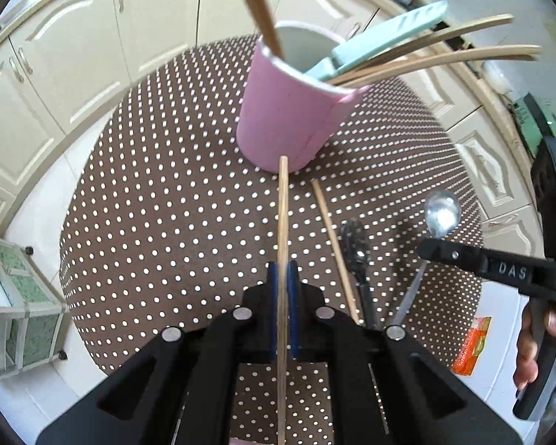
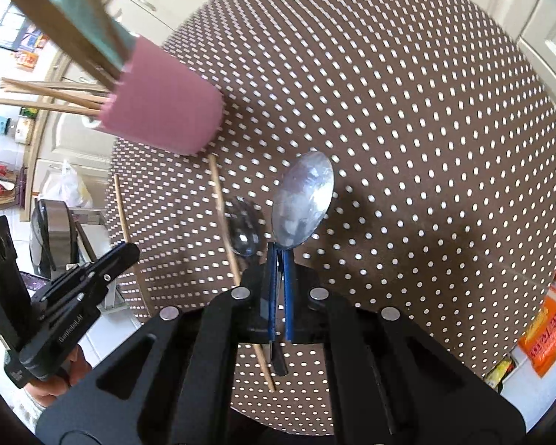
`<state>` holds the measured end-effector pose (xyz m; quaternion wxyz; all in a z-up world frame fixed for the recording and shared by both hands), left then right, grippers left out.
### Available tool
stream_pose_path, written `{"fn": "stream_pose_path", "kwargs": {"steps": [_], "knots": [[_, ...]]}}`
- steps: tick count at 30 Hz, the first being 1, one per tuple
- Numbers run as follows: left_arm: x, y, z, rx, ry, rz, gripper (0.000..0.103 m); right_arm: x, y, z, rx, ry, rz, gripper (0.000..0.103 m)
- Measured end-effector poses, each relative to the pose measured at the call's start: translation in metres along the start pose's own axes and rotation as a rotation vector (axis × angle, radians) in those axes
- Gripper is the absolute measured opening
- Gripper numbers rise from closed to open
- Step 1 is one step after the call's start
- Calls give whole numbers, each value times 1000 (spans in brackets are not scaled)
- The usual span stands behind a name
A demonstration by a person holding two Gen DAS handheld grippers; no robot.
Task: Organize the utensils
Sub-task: 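Close the left tool on a wooden chopstick while the right tool grasps the metal spoon, then lift the chopstick and spoon up and over the pink cup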
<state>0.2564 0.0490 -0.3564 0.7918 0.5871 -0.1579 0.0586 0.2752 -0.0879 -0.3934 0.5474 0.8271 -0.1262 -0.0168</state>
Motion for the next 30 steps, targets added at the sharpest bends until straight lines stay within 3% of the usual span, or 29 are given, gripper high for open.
{"fn": "stream_pose_path", "kwargs": {"steps": [5,13,30], "knots": [[-6,26,7,-17,-41,79,5,-1,15,-17,11,55,41,3],[11,70,23,-89,-61,235,5,6,56,-12,25,127,94,2],[44,113,37,-146,-42,373,5,9,123,4,47,231,212,2]]}}
Point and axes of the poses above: each gripper's, at about its wrist camera, not at the fingertips, and y roughly against the way its jaws point, z to its right, x to its top, the point moved 6 cm from there along -y, roughly the way its jaws point, and after that the axes turned 1 degree about z, right-handed, at the moved point
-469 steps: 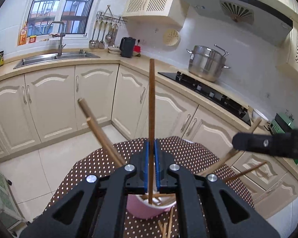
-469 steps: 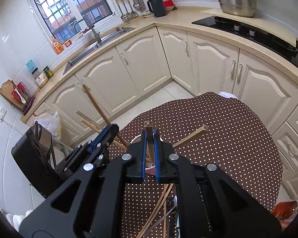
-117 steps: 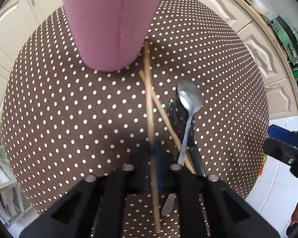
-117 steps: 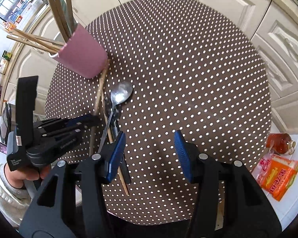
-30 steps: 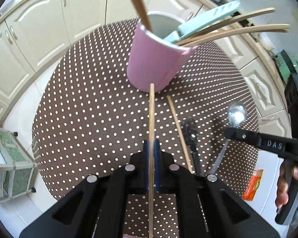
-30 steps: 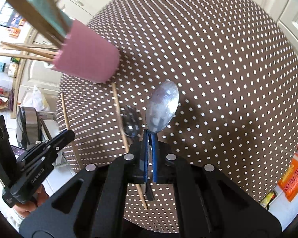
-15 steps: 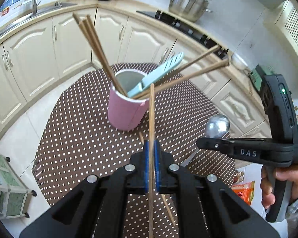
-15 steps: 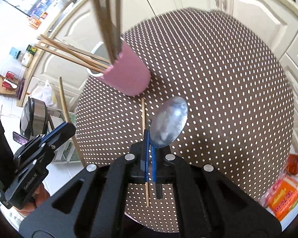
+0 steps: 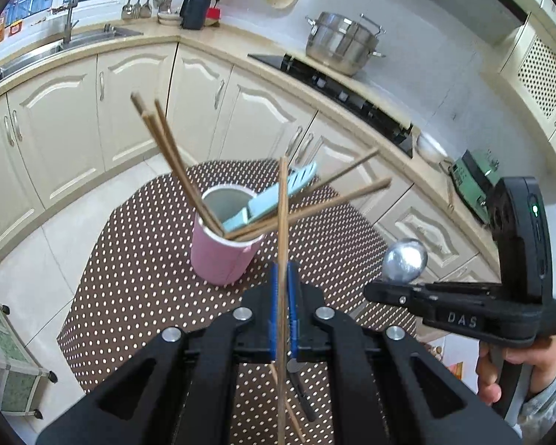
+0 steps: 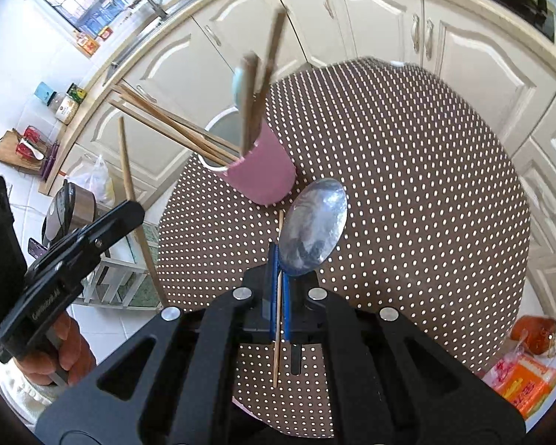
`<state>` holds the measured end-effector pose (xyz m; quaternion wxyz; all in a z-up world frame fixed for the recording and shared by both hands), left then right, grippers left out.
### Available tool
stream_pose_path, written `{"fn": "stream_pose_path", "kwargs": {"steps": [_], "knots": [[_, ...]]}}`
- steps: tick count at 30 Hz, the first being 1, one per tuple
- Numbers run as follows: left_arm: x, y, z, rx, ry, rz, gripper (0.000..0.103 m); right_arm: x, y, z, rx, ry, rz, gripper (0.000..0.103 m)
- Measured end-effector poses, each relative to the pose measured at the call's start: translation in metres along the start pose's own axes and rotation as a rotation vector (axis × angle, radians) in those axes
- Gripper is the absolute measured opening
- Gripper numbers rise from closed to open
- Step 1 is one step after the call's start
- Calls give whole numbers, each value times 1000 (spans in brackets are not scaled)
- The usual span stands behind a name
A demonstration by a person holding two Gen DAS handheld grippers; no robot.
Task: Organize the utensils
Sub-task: 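Lift the chopstick and spoon up and over the pink cup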
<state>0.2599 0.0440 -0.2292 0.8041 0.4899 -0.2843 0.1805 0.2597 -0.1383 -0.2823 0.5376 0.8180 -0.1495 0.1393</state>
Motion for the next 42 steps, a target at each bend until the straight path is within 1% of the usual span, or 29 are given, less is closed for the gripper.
{"fn": "stream_pose_path", "kwargs": {"steps": [8,14,17,26,30,33,37,38,42], "knots": [[31,23,16,-32,-3,99,5,17,32,-21,36,54,80,2],[55,37,18,-37,5,164,5,35,58,-35,74,91,145,2],[66,42,16,-31,8,194,5,46,65,-41,85,105,167,2],[103,54,-4,-20,72,296,5,82,66,-54,99,150,211,2],[113,54,-8,-29,85,334,5,97,64,-58,104,162,225,2],[121,52,-11,-22,99,364,5,105,60,-59,102,169,235,2],[132,50,-8,17,77,421,5,114,51,-59,84,179,236,2],[136,49,-7,43,63,446,5,114,49,-59,73,185,236,2],[147,37,-7,107,30,486,5,117,39,-59,55,199,232,2]]}}
Point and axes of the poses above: each gripper's, at about its wrist camera, not at the fingertips, and y roughly against the way its jaws point, z to its right, x to its top, the point moved 6 cm from there along -y, roughly the way its jaws point, and after that the axes turned 1 degree about z, right-handed, at the moved point
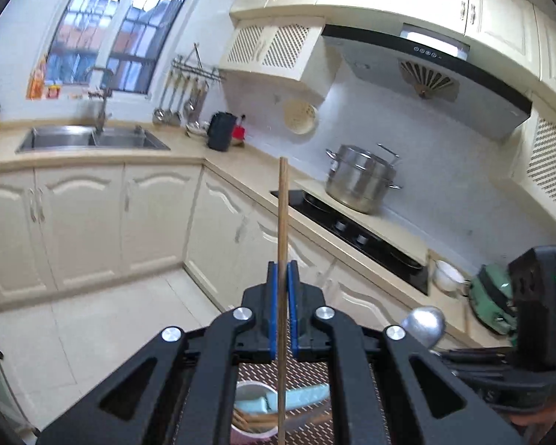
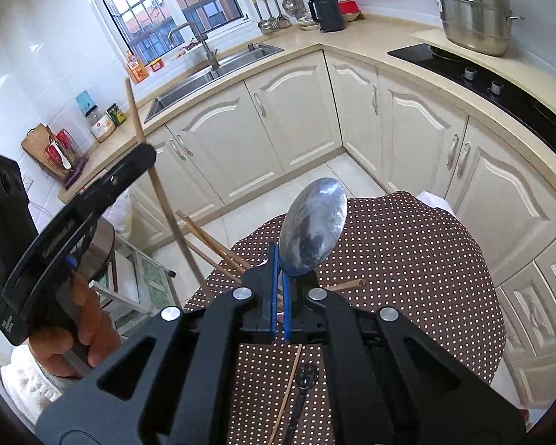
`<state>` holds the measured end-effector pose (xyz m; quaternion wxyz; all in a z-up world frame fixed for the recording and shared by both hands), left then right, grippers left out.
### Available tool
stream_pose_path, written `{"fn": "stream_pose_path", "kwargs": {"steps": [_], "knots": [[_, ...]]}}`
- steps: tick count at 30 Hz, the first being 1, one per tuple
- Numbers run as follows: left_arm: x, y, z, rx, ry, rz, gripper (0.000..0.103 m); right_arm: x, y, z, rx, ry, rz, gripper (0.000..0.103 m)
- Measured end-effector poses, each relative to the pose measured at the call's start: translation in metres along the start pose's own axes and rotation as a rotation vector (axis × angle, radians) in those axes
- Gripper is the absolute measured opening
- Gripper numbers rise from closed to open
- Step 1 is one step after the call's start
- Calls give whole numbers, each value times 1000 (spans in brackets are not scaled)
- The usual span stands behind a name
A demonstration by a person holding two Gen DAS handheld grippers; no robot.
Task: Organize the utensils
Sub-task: 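Lift the chopstick and spoon up and over the pink cup, then lower the left tool's chopstick into the cup while the right tool drops the spoon in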
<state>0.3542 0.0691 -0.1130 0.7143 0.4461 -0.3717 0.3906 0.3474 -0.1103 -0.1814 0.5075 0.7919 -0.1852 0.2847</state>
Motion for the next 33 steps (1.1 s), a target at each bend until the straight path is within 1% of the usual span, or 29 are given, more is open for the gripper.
{"fn": "stream_pose_path", "kwargs": {"steps": [5,7,14,21,24,30,33], "knots": [[-1,-21,-5,61,-25,29,5,-1,-14,0,-7,14,-17,2],[-2,-27,-7,74,-23,32,5,-2,-18,-2,-10,25,-24,2],[-12,-45,-7,121,-69,43,5,-8,-32,-2,-17,40,-48,2],[-34,-56,-13,149,-57,3,5,-15,-43,-3,-24,55,-66,2],[-44,-56,-13,161,-73,-15,5,-16,-45,-7,-37,73,-66,2],[-61,-48,-21,177,-60,-65,5,-20,-52,-11,-56,106,-73,2],[-67,-39,-24,164,-44,-93,6,-23,-55,-13,-70,123,-70,2]]}}
Point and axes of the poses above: each gripper's, at about its wrist camera, not at the fingertips, and y roughly against the way its jaws point, z to its right, x to its top, the point moved 6 cm from there along -y, roughly the way its jaws point, and after that the axes turned 1 degree about z, right-handed, at the moved point
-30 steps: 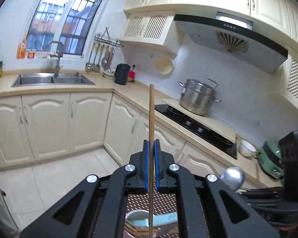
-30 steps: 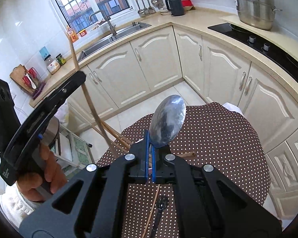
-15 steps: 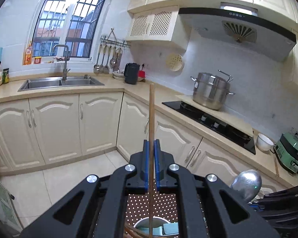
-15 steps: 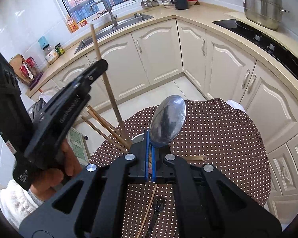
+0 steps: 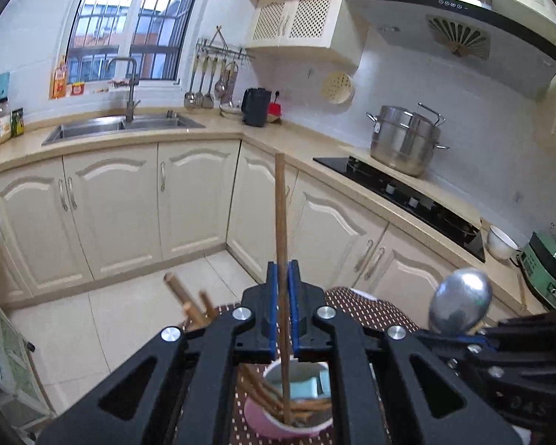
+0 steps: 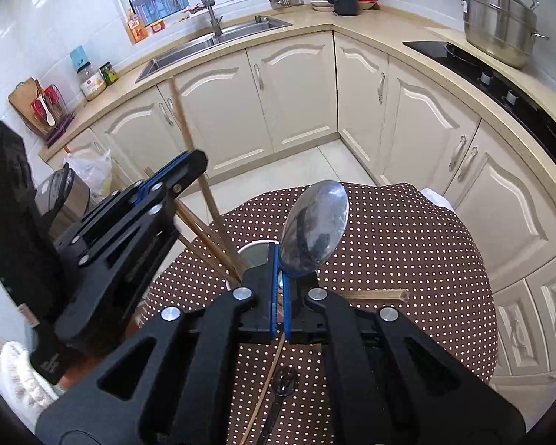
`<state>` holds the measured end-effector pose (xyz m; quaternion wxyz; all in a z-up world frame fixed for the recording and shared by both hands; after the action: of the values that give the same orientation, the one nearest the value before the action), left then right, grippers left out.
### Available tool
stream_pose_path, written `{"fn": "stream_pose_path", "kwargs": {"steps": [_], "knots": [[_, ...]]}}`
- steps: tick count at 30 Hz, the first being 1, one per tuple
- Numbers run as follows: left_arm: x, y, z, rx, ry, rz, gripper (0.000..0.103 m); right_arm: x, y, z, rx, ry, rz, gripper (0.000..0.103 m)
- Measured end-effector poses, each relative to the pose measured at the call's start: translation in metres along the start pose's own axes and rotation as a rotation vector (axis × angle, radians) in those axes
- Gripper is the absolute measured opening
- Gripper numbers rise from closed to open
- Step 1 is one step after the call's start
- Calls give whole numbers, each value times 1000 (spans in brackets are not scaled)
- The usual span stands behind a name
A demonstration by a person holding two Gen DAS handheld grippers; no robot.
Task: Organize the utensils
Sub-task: 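Lower the left tool's chopstick into the cup while the right tool drops the spoon in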
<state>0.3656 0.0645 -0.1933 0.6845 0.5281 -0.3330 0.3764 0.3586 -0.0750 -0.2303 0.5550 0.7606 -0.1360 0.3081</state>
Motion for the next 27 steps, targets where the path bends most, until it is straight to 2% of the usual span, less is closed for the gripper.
{"fn": "stream_pose_path", "kwargs": {"steps": [7,16,20,22,27], "knots": [[-25,17,-8,-22,0,-68,7,-7,-7,-9,-30,49,-13,2],[-61,27,0,-60,-40,-164,7,-20,-20,-27,-81,140,-31,3],[-65,30,-1,-80,-4,-185,9,-24,-24,-32,-100,169,-31,3],[-67,31,-3,-79,0,-199,23,-26,-25,-33,-109,180,-31,3],[-70,36,-18,-95,90,-275,39,-28,-28,-35,-126,192,-34,3]]}}
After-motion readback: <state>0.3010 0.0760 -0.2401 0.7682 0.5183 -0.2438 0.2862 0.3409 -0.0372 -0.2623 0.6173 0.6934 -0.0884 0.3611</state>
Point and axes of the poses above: each gripper's, at about its wrist camera, not at the fingertips, and y roughly against the way its jaws point, z to its right, x to its top, the point moved 6 cm from there along -y, roughly the way its jaws point, and after that the axes turned 1 degree about z, right-handed, at the moved point
